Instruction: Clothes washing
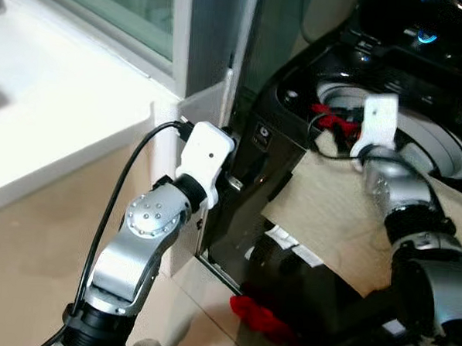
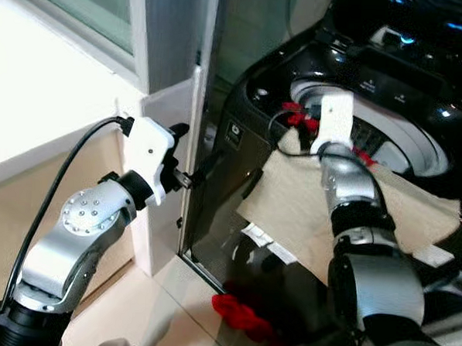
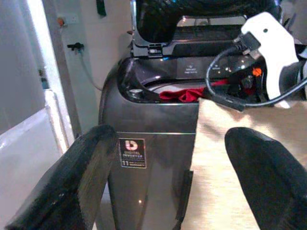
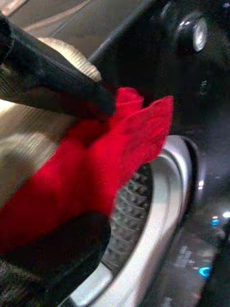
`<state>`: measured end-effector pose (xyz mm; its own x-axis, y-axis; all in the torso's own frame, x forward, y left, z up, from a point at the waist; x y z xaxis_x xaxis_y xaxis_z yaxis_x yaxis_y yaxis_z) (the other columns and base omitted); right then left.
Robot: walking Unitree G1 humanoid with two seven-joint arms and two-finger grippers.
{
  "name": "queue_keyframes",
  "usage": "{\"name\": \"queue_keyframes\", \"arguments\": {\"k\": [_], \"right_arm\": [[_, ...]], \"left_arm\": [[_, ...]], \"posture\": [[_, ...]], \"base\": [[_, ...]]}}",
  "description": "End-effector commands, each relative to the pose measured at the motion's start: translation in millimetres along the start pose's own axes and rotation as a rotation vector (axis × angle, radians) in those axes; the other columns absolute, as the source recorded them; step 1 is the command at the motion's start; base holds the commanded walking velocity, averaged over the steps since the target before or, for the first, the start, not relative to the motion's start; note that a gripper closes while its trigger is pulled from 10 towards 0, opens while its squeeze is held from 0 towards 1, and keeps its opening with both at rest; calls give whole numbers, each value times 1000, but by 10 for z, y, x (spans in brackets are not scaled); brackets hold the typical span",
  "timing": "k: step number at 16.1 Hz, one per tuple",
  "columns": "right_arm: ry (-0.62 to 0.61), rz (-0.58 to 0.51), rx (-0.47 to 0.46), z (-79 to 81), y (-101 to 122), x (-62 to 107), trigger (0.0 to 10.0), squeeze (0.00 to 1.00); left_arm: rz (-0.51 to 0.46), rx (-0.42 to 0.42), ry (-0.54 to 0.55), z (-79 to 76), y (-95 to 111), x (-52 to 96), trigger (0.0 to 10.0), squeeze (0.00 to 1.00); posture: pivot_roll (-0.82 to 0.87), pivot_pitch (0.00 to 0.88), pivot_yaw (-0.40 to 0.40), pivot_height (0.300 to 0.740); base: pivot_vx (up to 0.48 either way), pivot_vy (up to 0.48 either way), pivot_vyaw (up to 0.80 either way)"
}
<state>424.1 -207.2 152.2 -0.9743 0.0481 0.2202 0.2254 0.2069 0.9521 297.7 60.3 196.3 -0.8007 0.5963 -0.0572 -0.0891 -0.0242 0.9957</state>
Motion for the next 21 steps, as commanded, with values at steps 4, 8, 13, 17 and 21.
{"name": "queue_keyframes", "arguments": {"k": [4, 8, 13, 17, 21], "right_arm": [[-17, 60, -82, 63, -25, -36, 10000, 376], [-11, 90, -110, 234, 16, -77, 10000, 376], [-37, 170, -57, 270, -122, -68, 10000, 388], [-87, 65, 3, 169, 157, -100, 10000, 384], [-153, -191, -54, 31, 807, -90, 10000, 380]], "left_arm": [[-4, -6, -32, -46, 33, -34, 10000, 0], [-6, -9, -20, -36, 38, -26, 10000, 0], [1, -13, 0, -8, 43, 11, 10000, 0], [18, -16, 3, -9, 23, 42, 10000, 0], [20, -22, 7, 8, 36, 28, 10000, 0]], "posture": [[53, 0, -137, 740], [85, 0, -153, 740], [113, 0, -160, 740], [131, 0, -153, 740], [128, 0, -148, 740]], "base": [[0, 0, 0], [0, 0, 0], [0, 0, 0], [0, 0, 0], [0, 0, 0]]}}
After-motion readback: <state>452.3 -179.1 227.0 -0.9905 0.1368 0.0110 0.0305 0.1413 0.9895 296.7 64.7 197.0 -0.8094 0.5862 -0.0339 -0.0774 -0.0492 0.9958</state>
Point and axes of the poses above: a point about 5 cm out from each wrist's last joint towards the gripper, its own x axis pointing back from the gripper into the wrist, its own y axis along the axis of the wrist's last joint, z = x × y, the point moved 3 cm from there along -x, pointing out of the wrist towards the gripper, and after that the axes turned 6 degrees about x, right-handed, at the moved point
